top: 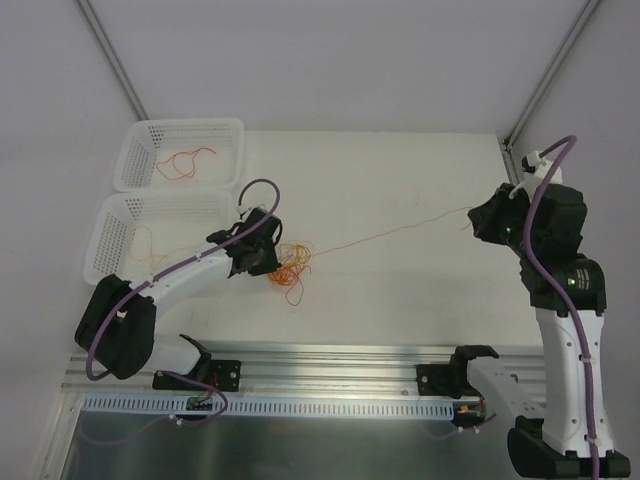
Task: Untangle the cables
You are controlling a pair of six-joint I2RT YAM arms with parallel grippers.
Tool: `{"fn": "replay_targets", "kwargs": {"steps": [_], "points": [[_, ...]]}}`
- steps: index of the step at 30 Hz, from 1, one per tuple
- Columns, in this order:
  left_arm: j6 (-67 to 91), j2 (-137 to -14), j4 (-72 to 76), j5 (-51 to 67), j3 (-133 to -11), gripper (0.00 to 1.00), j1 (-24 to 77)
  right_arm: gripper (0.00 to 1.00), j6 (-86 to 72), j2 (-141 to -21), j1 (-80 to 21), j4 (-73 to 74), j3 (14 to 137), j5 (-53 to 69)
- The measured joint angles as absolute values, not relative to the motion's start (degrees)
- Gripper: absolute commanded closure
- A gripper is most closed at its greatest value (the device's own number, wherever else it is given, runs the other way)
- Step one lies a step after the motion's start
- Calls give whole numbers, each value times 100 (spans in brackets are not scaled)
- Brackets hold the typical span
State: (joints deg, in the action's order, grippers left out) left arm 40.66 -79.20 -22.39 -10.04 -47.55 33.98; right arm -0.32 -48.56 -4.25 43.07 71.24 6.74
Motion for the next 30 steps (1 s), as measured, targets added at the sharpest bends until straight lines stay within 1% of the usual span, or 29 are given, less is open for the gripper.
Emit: {"fn": "replay_targets", "kwargs": {"steps": [4, 9, 14, 16, 18, 20, 24, 26, 27, 29, 30], "points": [[4066, -7677, -2294, -943, -4687, 100, 3166, 99, -54, -4934, -355, 4766, 8097, 270], [4066, -7653, -2324, -897, -4685, 100, 2864, 99, -80, -5131, -357, 5035, 9271, 191], [4040, -7889, -2329, -845, -4718, 100, 2842, 99, -78, -5424, -357, 5137, 10508, 158], [4021, -8060, -2335, -757, -4768, 100, 2842, 99, -78, -5439, -357, 5118, 10753, 134], [3994, -8136, -2349, -620, -4840, 100, 2845, 99, -84, -5400, -357, 5092, 10715, 161], [3957, -8123, -2423, -506, -4939, 100, 2842, 99, -130, -5310, -355, 4932, 10350, 239], [3918, -7977, -2534, -266, -5186, 100, 2976, 99, -311, -5247, -349, 4657, 8853, 670], [3920, -7850, -2576, -110, -5332, 100, 3186, 73, -427, -5378, -392, 4539, 7791, 930], [3924, -7797, -2580, -1, -5408, 100, 3308, 56, -462, -5509, -458, 4493, 7286, 969], [3942, -7743, -2567, 169, -5542, 100, 3518, 43, -504, -5894, -659, 4506, 6434, 991], [3951, -7743, -2565, 263, -5592, 100, 3605, 34, -519, -6090, -812, 4563, 6139, 987]]}}
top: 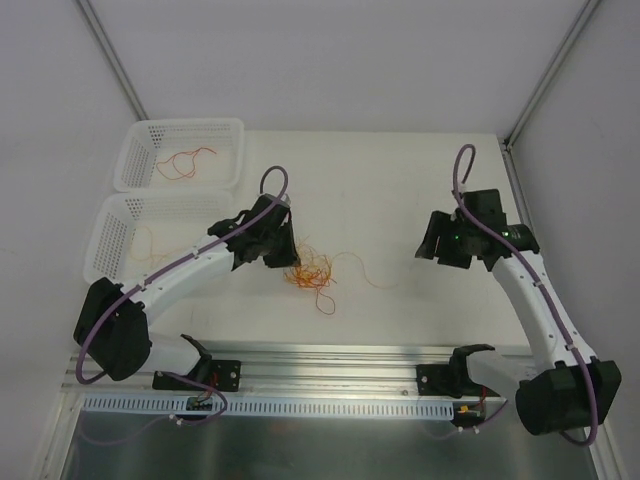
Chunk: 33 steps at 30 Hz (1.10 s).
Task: Untangle the cables
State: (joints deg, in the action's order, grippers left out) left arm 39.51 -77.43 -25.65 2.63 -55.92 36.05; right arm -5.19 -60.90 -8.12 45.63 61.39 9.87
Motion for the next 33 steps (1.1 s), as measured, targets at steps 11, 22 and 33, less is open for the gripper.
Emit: {"fn": "replay_targets", "kwargs": {"steps": [11, 22, 33], "points": [[4250, -7915, -2558, 480, -5850, 100, 3817, 30, -788, -5658, -2926, 3544, 5352, 1129], [4547, -8060, -2497, 528, -5870, 100, 3931, 30, -1420, -7299, -4226, 1168, 3854, 1708], [4746, -8058, -2425, 460, -5732, 100, 3940, 45, -1697, -8447, -4512, -849, 3465, 2082]]}}
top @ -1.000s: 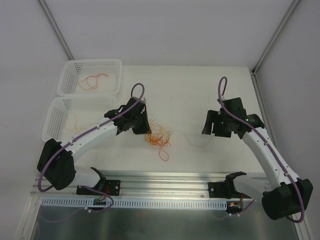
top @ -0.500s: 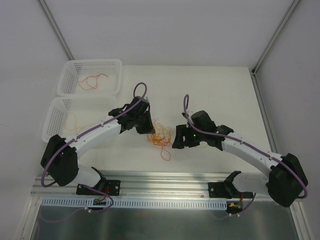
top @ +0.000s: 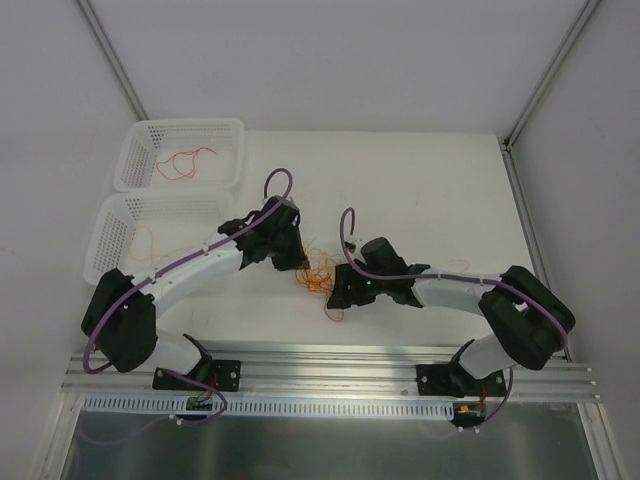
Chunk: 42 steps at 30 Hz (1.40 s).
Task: Untangle the cables
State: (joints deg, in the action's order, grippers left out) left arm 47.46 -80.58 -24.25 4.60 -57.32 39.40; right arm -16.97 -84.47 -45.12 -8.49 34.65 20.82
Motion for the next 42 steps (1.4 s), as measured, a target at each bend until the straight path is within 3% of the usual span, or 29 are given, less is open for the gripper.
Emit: {"fn": "replay_targets", "kwargs": {"steps": [2, 3, 5, 14, 21, 30, 42], "points": [[4751, -8058, -2425, 397, -5697, 100, 3940, 59, -1699, -8580, -4554, -1013, 3472, 2158], [4751, -8058, -2427, 362, -5688, 100, 3940, 79, -1693, -8613, -4565, -1046, 3472, 2180], [4737, -8058, -2421, 248, -5671, 100, 3938, 99, -1645, -8604, -4571, -1041, 3470, 2185], [4593, -8103, -2366, -30, -5441, 100, 3120, 99, -733, -6646, -4434, 1009, 3826, 1721], [4390, -8597, -2279, -64, -5323, 100, 2652, 99, 272, -4939, -3111, 3374, 5673, 1455], [4346, -9000, -2128, -56, -5144, 100, 2628, 99, 1013, -4556, -2355, 5207, 8718, 746], [4346, -8986, -2029, -207, -4805, 100, 2587, 99, 1426, -4449, -2344, 5437, 10650, -1529]]}}
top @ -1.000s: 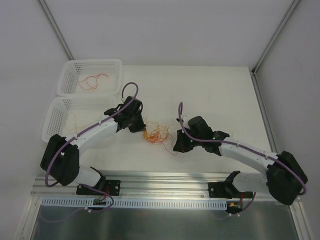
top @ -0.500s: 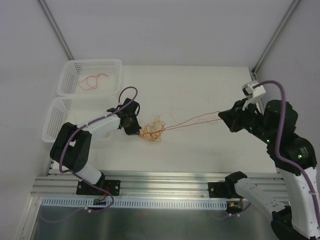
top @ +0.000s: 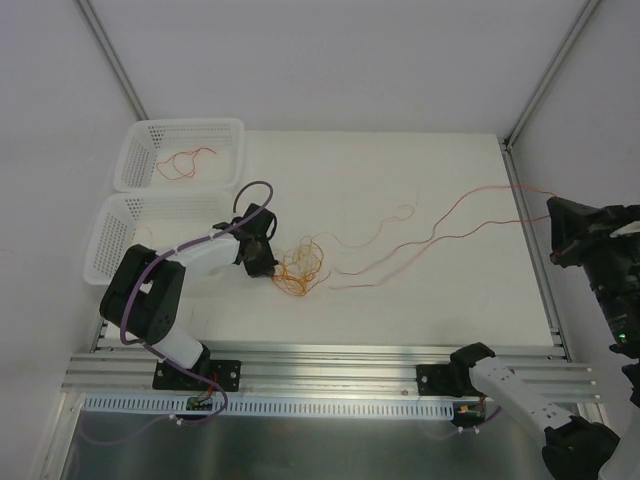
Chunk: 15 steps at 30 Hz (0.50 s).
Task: Untangle the cables
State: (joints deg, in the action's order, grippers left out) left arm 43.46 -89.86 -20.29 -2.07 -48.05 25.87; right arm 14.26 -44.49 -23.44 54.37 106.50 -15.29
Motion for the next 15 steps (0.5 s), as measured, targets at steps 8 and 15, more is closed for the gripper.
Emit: {"fn": "replay_targets", "kwargs": {"steps": [8, 15], "points": [[4346, -8934, -1994, -397, -4762, 100, 2576, 99, 1468, -4366, -2379, 4958, 11056, -2185], [4174, -8654, -2060, -419, -4637, 72, 2685, 99, 1297, -4388, -2388, 4921, 10567, -1822]]}}
